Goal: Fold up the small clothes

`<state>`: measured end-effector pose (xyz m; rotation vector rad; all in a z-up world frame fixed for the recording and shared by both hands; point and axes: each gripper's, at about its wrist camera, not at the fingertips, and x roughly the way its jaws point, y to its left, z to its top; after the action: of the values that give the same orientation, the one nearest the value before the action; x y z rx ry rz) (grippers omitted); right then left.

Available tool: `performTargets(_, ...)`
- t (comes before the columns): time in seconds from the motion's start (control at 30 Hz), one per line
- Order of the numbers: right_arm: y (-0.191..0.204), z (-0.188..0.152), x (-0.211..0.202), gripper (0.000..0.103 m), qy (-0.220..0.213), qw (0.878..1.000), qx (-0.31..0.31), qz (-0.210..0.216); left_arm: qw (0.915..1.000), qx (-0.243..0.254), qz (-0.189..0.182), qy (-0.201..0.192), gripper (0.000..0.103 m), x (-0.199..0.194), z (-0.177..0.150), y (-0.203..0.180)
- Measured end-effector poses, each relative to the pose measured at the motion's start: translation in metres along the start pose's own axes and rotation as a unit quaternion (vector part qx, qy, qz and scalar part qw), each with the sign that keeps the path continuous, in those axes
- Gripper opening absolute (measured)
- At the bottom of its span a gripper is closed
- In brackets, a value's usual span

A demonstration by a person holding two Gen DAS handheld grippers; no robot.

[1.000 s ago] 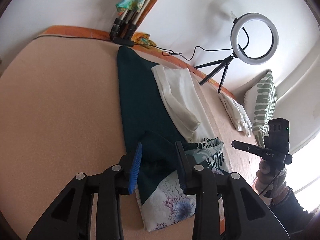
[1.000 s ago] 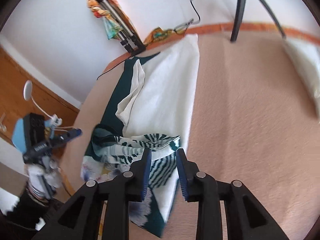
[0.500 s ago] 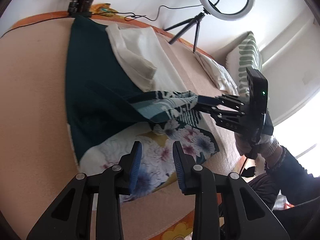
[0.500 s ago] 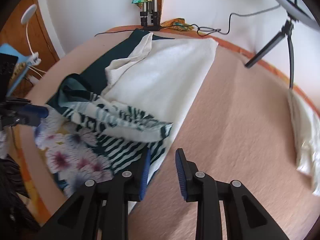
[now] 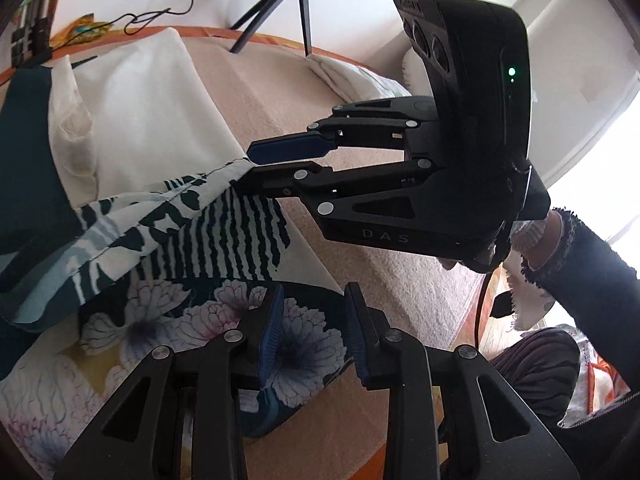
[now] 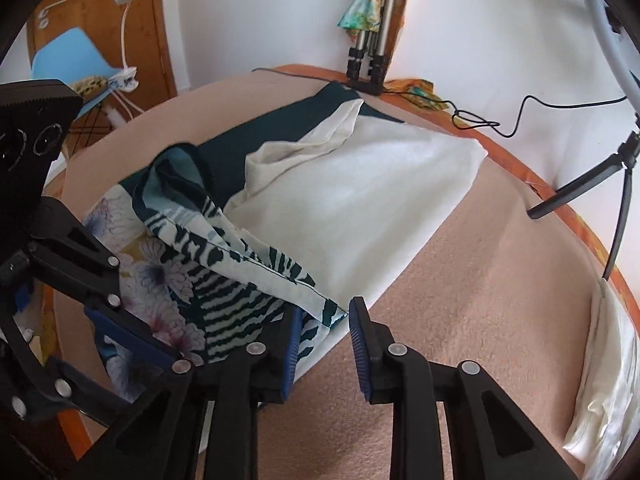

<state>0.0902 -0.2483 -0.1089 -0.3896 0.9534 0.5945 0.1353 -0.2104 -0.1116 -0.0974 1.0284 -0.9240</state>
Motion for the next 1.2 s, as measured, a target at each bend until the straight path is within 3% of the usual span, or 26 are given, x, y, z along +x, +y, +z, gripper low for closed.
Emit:
performTargets(0.1, -0.001, -0.004, 0.008, 0.018, 0.011, 1.000, -0.015, 0.005, 0.9996, 0.022, 0.017, 0.005, 0.019, 0.007, -0.002, -0.004)
performTargets(0.17, -0.005, -0.005, 0.009, 0.005, 0.007, 1.000, -0.016, 0.025, 0.9995, 0.023, 0.022, 0.005, 0.009, 0.006, -0.003, -0.001)
performTargets(0.37, -0.025, 0.022, 0.002, 0.000, 0.041, 0.991, -0.104, 0.075, 0.9999, 0.007, 0.007, -0.006, 0.005, 0.008, -0.004, 0.009)
performTargets(0.43, -0.043, 0.038, -0.003, 0.000, 0.036, 0.993, -0.104, 0.048, 0.9999, 0.010, 0.006, -0.007, 0.005, 0.007, -0.004, 0.009)
performTargets(0.53, -0.079, 0.060, -0.017, 0.000, 0.009, 0.999, -0.044, 0.027, 0.9999, 0.009, 0.003, -0.010, 0.005, 0.006, -0.006, 0.009)
performTargets(0.6, -0.086, 0.062, -0.024, 0.005, -0.001, 0.998, -0.021, 0.054, 0.9998, 0.016, 0.004, -0.008, 0.005, 0.006, -0.005, 0.008)
performTargets(0.63, -0.084, 0.059, -0.026, 0.015, 0.000, 0.998, -0.023, 0.066, 0.9998, 0.016, 0.004, -0.009, 0.005, 0.006, -0.005, 0.008)
performTargets(0.67, -0.076, 0.052, -0.026, 0.034, 0.005, 0.997, -0.035, 0.073, 0.9998, 0.016, 0.004, -0.009, 0.005, 0.007, -0.004, 0.008)
performTargets(0.7, -0.070, 0.045, -0.024, 0.036, 0.012, 0.996, -0.045, 0.077, 0.9998, 0.016, 0.004, -0.009, 0.005, 0.006, -0.004, 0.008)
performTargets(0.87, -0.039, 0.002, 0.001, 0.028, 0.063, 0.989, -0.057, 0.120, 0.9999, 0.010, 0.010, -0.010, 0.007, 0.000, 0.002, 0.004)
performTargets(1.03, -0.034, -0.011, 0.012, 0.027, 0.046, 0.990, -0.043, 0.124, 0.9980, 0.052, 0.020, -0.032, 0.009, -0.004, 0.013, -0.016)
performTargets(1.2, -0.044, -0.005, 0.015, 0.011, 0.038, 0.991, -0.042, 0.125, 0.9988, 0.041, 0.024, -0.004, 0.009, 0.014, 0.010, -0.008)
